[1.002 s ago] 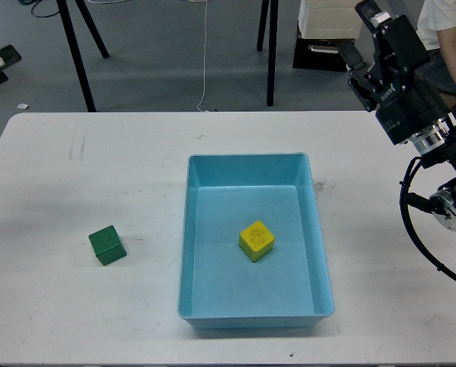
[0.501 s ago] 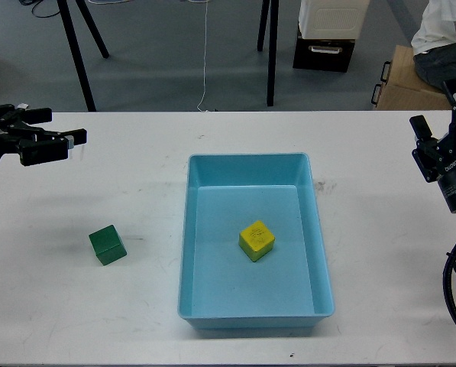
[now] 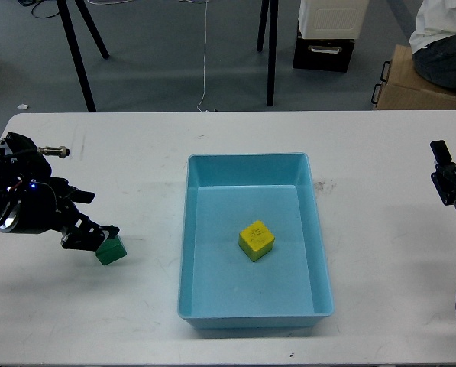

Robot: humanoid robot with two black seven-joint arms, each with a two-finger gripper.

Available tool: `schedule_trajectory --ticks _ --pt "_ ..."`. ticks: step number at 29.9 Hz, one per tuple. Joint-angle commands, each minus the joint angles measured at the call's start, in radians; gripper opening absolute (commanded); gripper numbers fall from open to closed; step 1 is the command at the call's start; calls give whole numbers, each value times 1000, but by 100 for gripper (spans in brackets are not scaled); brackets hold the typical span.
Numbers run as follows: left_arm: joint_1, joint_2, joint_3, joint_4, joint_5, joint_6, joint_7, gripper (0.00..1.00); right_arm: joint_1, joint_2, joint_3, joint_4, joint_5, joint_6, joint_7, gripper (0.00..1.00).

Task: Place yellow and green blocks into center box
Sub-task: 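Lower the left gripper onto the green cube and grasp it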

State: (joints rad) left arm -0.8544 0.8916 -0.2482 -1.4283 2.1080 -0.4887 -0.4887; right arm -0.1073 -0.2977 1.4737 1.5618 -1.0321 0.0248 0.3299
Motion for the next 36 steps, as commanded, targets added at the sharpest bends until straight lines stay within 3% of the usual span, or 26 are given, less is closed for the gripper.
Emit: schedule_trajectory --ticks 1,7,23,31,36 --pt "-3 -28 39 15 74 0 0 100 0 0 0 0 3 0 0 98" --pt "-2 -78 69 123 74 0 0 100 -2 0 2 0 61 1 0 98" --pt "3 -115 105 203 74 0 0 96 -8 0 5 0 66 0 0 98" --pt "1 -115 105 210 74 0 0 57 -9 0 5 -2 66 0 0 98" --pt "1 -118 104 215 74 0 0 42 -9 -1 7 -2 66 0 0 98"
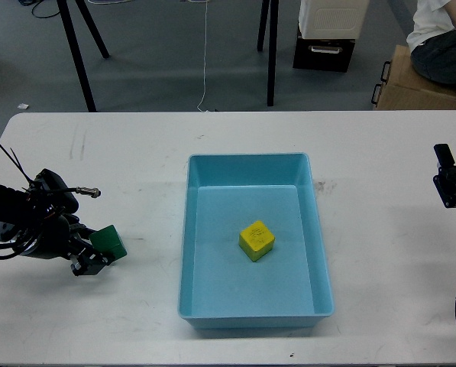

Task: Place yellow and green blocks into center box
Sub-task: 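Lower the left gripper onto the green cube and grasp it, then lift the green cube with the left gripper and move it over the box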

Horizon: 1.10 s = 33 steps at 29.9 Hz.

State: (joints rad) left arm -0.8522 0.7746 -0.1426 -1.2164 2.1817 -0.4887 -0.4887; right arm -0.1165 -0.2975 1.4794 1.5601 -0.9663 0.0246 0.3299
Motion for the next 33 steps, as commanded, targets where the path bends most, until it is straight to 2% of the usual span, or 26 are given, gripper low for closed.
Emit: schedule_trajectory --ticks 1,3,5,14,21,27,33 --pt "-1 0 -2 5 0 0 0 37 0 -2 1 -2 0 0 0 98" --pt "-4 0 -6 5 0 0 0 26 0 -2 2 -2 0 0 0 98" --pt "-8 2 -11 6 0 0 0 21 -8 -2 2 -2 0 -2 1 98" --pt "-226 58 -64 -23 -83 0 0 20 -75 -2 47 -5 0 -28 3 98" --pt "-418 55 -64 -187 -125 0 0 20 -103 -2 111 -34 11 -28 3 98" --pt "-499 -162 -55 -203 -115 0 0 20 -103 -2 127 -66 14 -31 3 98" --pt "-492 -372 -25 -138 -7 0 0 20 -103 -2 128 -113 15 -64 3 98"
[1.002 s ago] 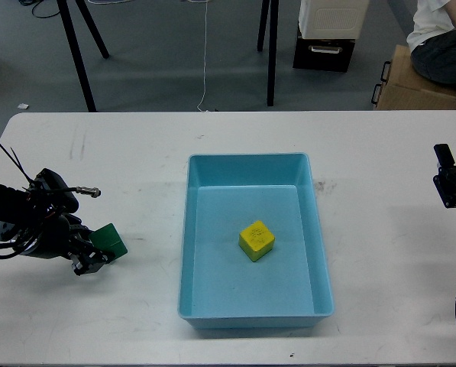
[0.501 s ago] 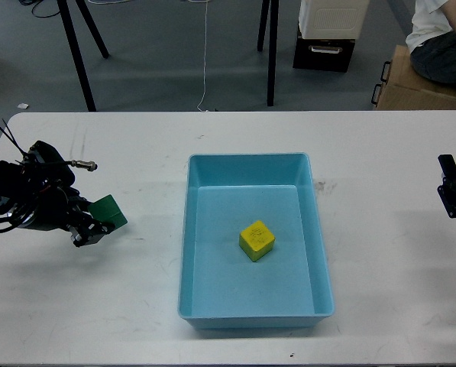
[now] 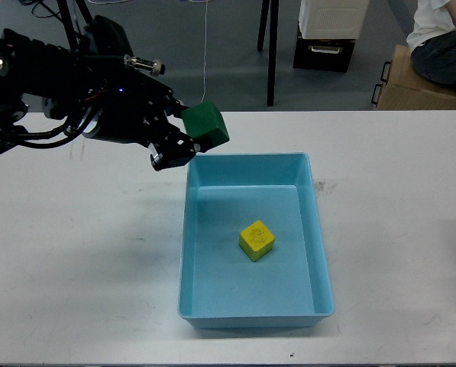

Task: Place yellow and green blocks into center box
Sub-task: 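Lift the green cube with the left gripper and move it over the box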

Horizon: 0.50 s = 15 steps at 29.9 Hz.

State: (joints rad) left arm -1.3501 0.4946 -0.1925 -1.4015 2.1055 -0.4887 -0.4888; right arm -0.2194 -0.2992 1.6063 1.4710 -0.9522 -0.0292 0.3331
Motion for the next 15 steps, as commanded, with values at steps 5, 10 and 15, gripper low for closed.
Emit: schedule_trajectory --ticks 5,10,15 --pt "17 -166 155 111 76 0 0 20 0 0 14 -49 1 -15 0 98" --pt "71 -203 169 140 76 0 0 20 0 2 14 -60 4 -15 0 98" --pt "78 -249 171 168 76 0 0 21 2 2 14 -60 24 -15 0 98"
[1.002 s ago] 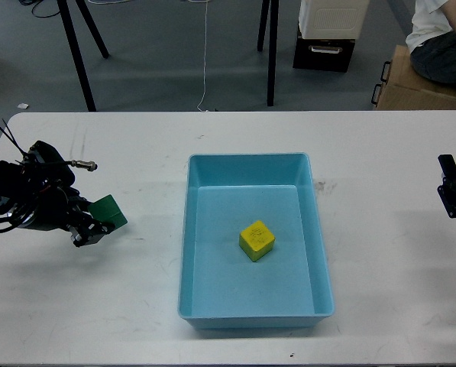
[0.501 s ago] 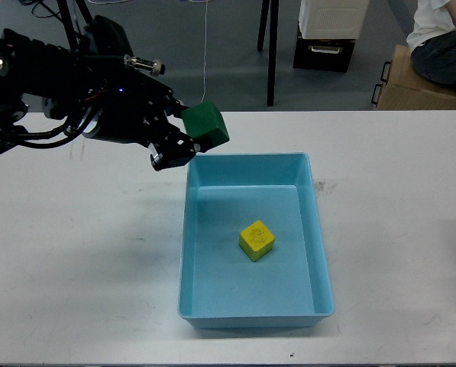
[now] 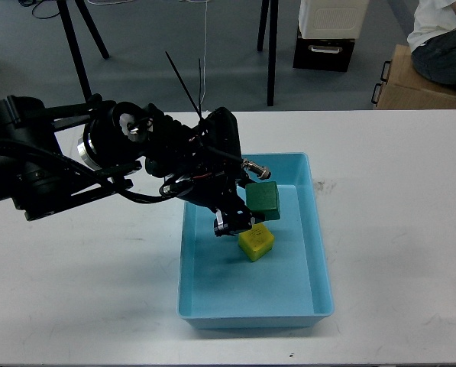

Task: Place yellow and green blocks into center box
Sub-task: 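Lift the green cube with the left gripper and move it over the box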

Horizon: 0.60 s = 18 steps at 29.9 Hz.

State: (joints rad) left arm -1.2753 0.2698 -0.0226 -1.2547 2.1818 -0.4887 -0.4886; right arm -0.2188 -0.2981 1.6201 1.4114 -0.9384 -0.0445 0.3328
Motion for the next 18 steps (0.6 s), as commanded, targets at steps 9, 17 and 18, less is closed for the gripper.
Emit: schedule_trajectory --ticks 9,17,18 --pt "24 -70 6 101 0 0 0 28 -1 -1 0 0 15 0 0 98" --pt "54 -72 4 112 0 0 0 42 1 -1 0 0 15 0 0 98" --pt "57 -73 4 113 0 0 0 44 1 -1 0 0 15 0 0 98"
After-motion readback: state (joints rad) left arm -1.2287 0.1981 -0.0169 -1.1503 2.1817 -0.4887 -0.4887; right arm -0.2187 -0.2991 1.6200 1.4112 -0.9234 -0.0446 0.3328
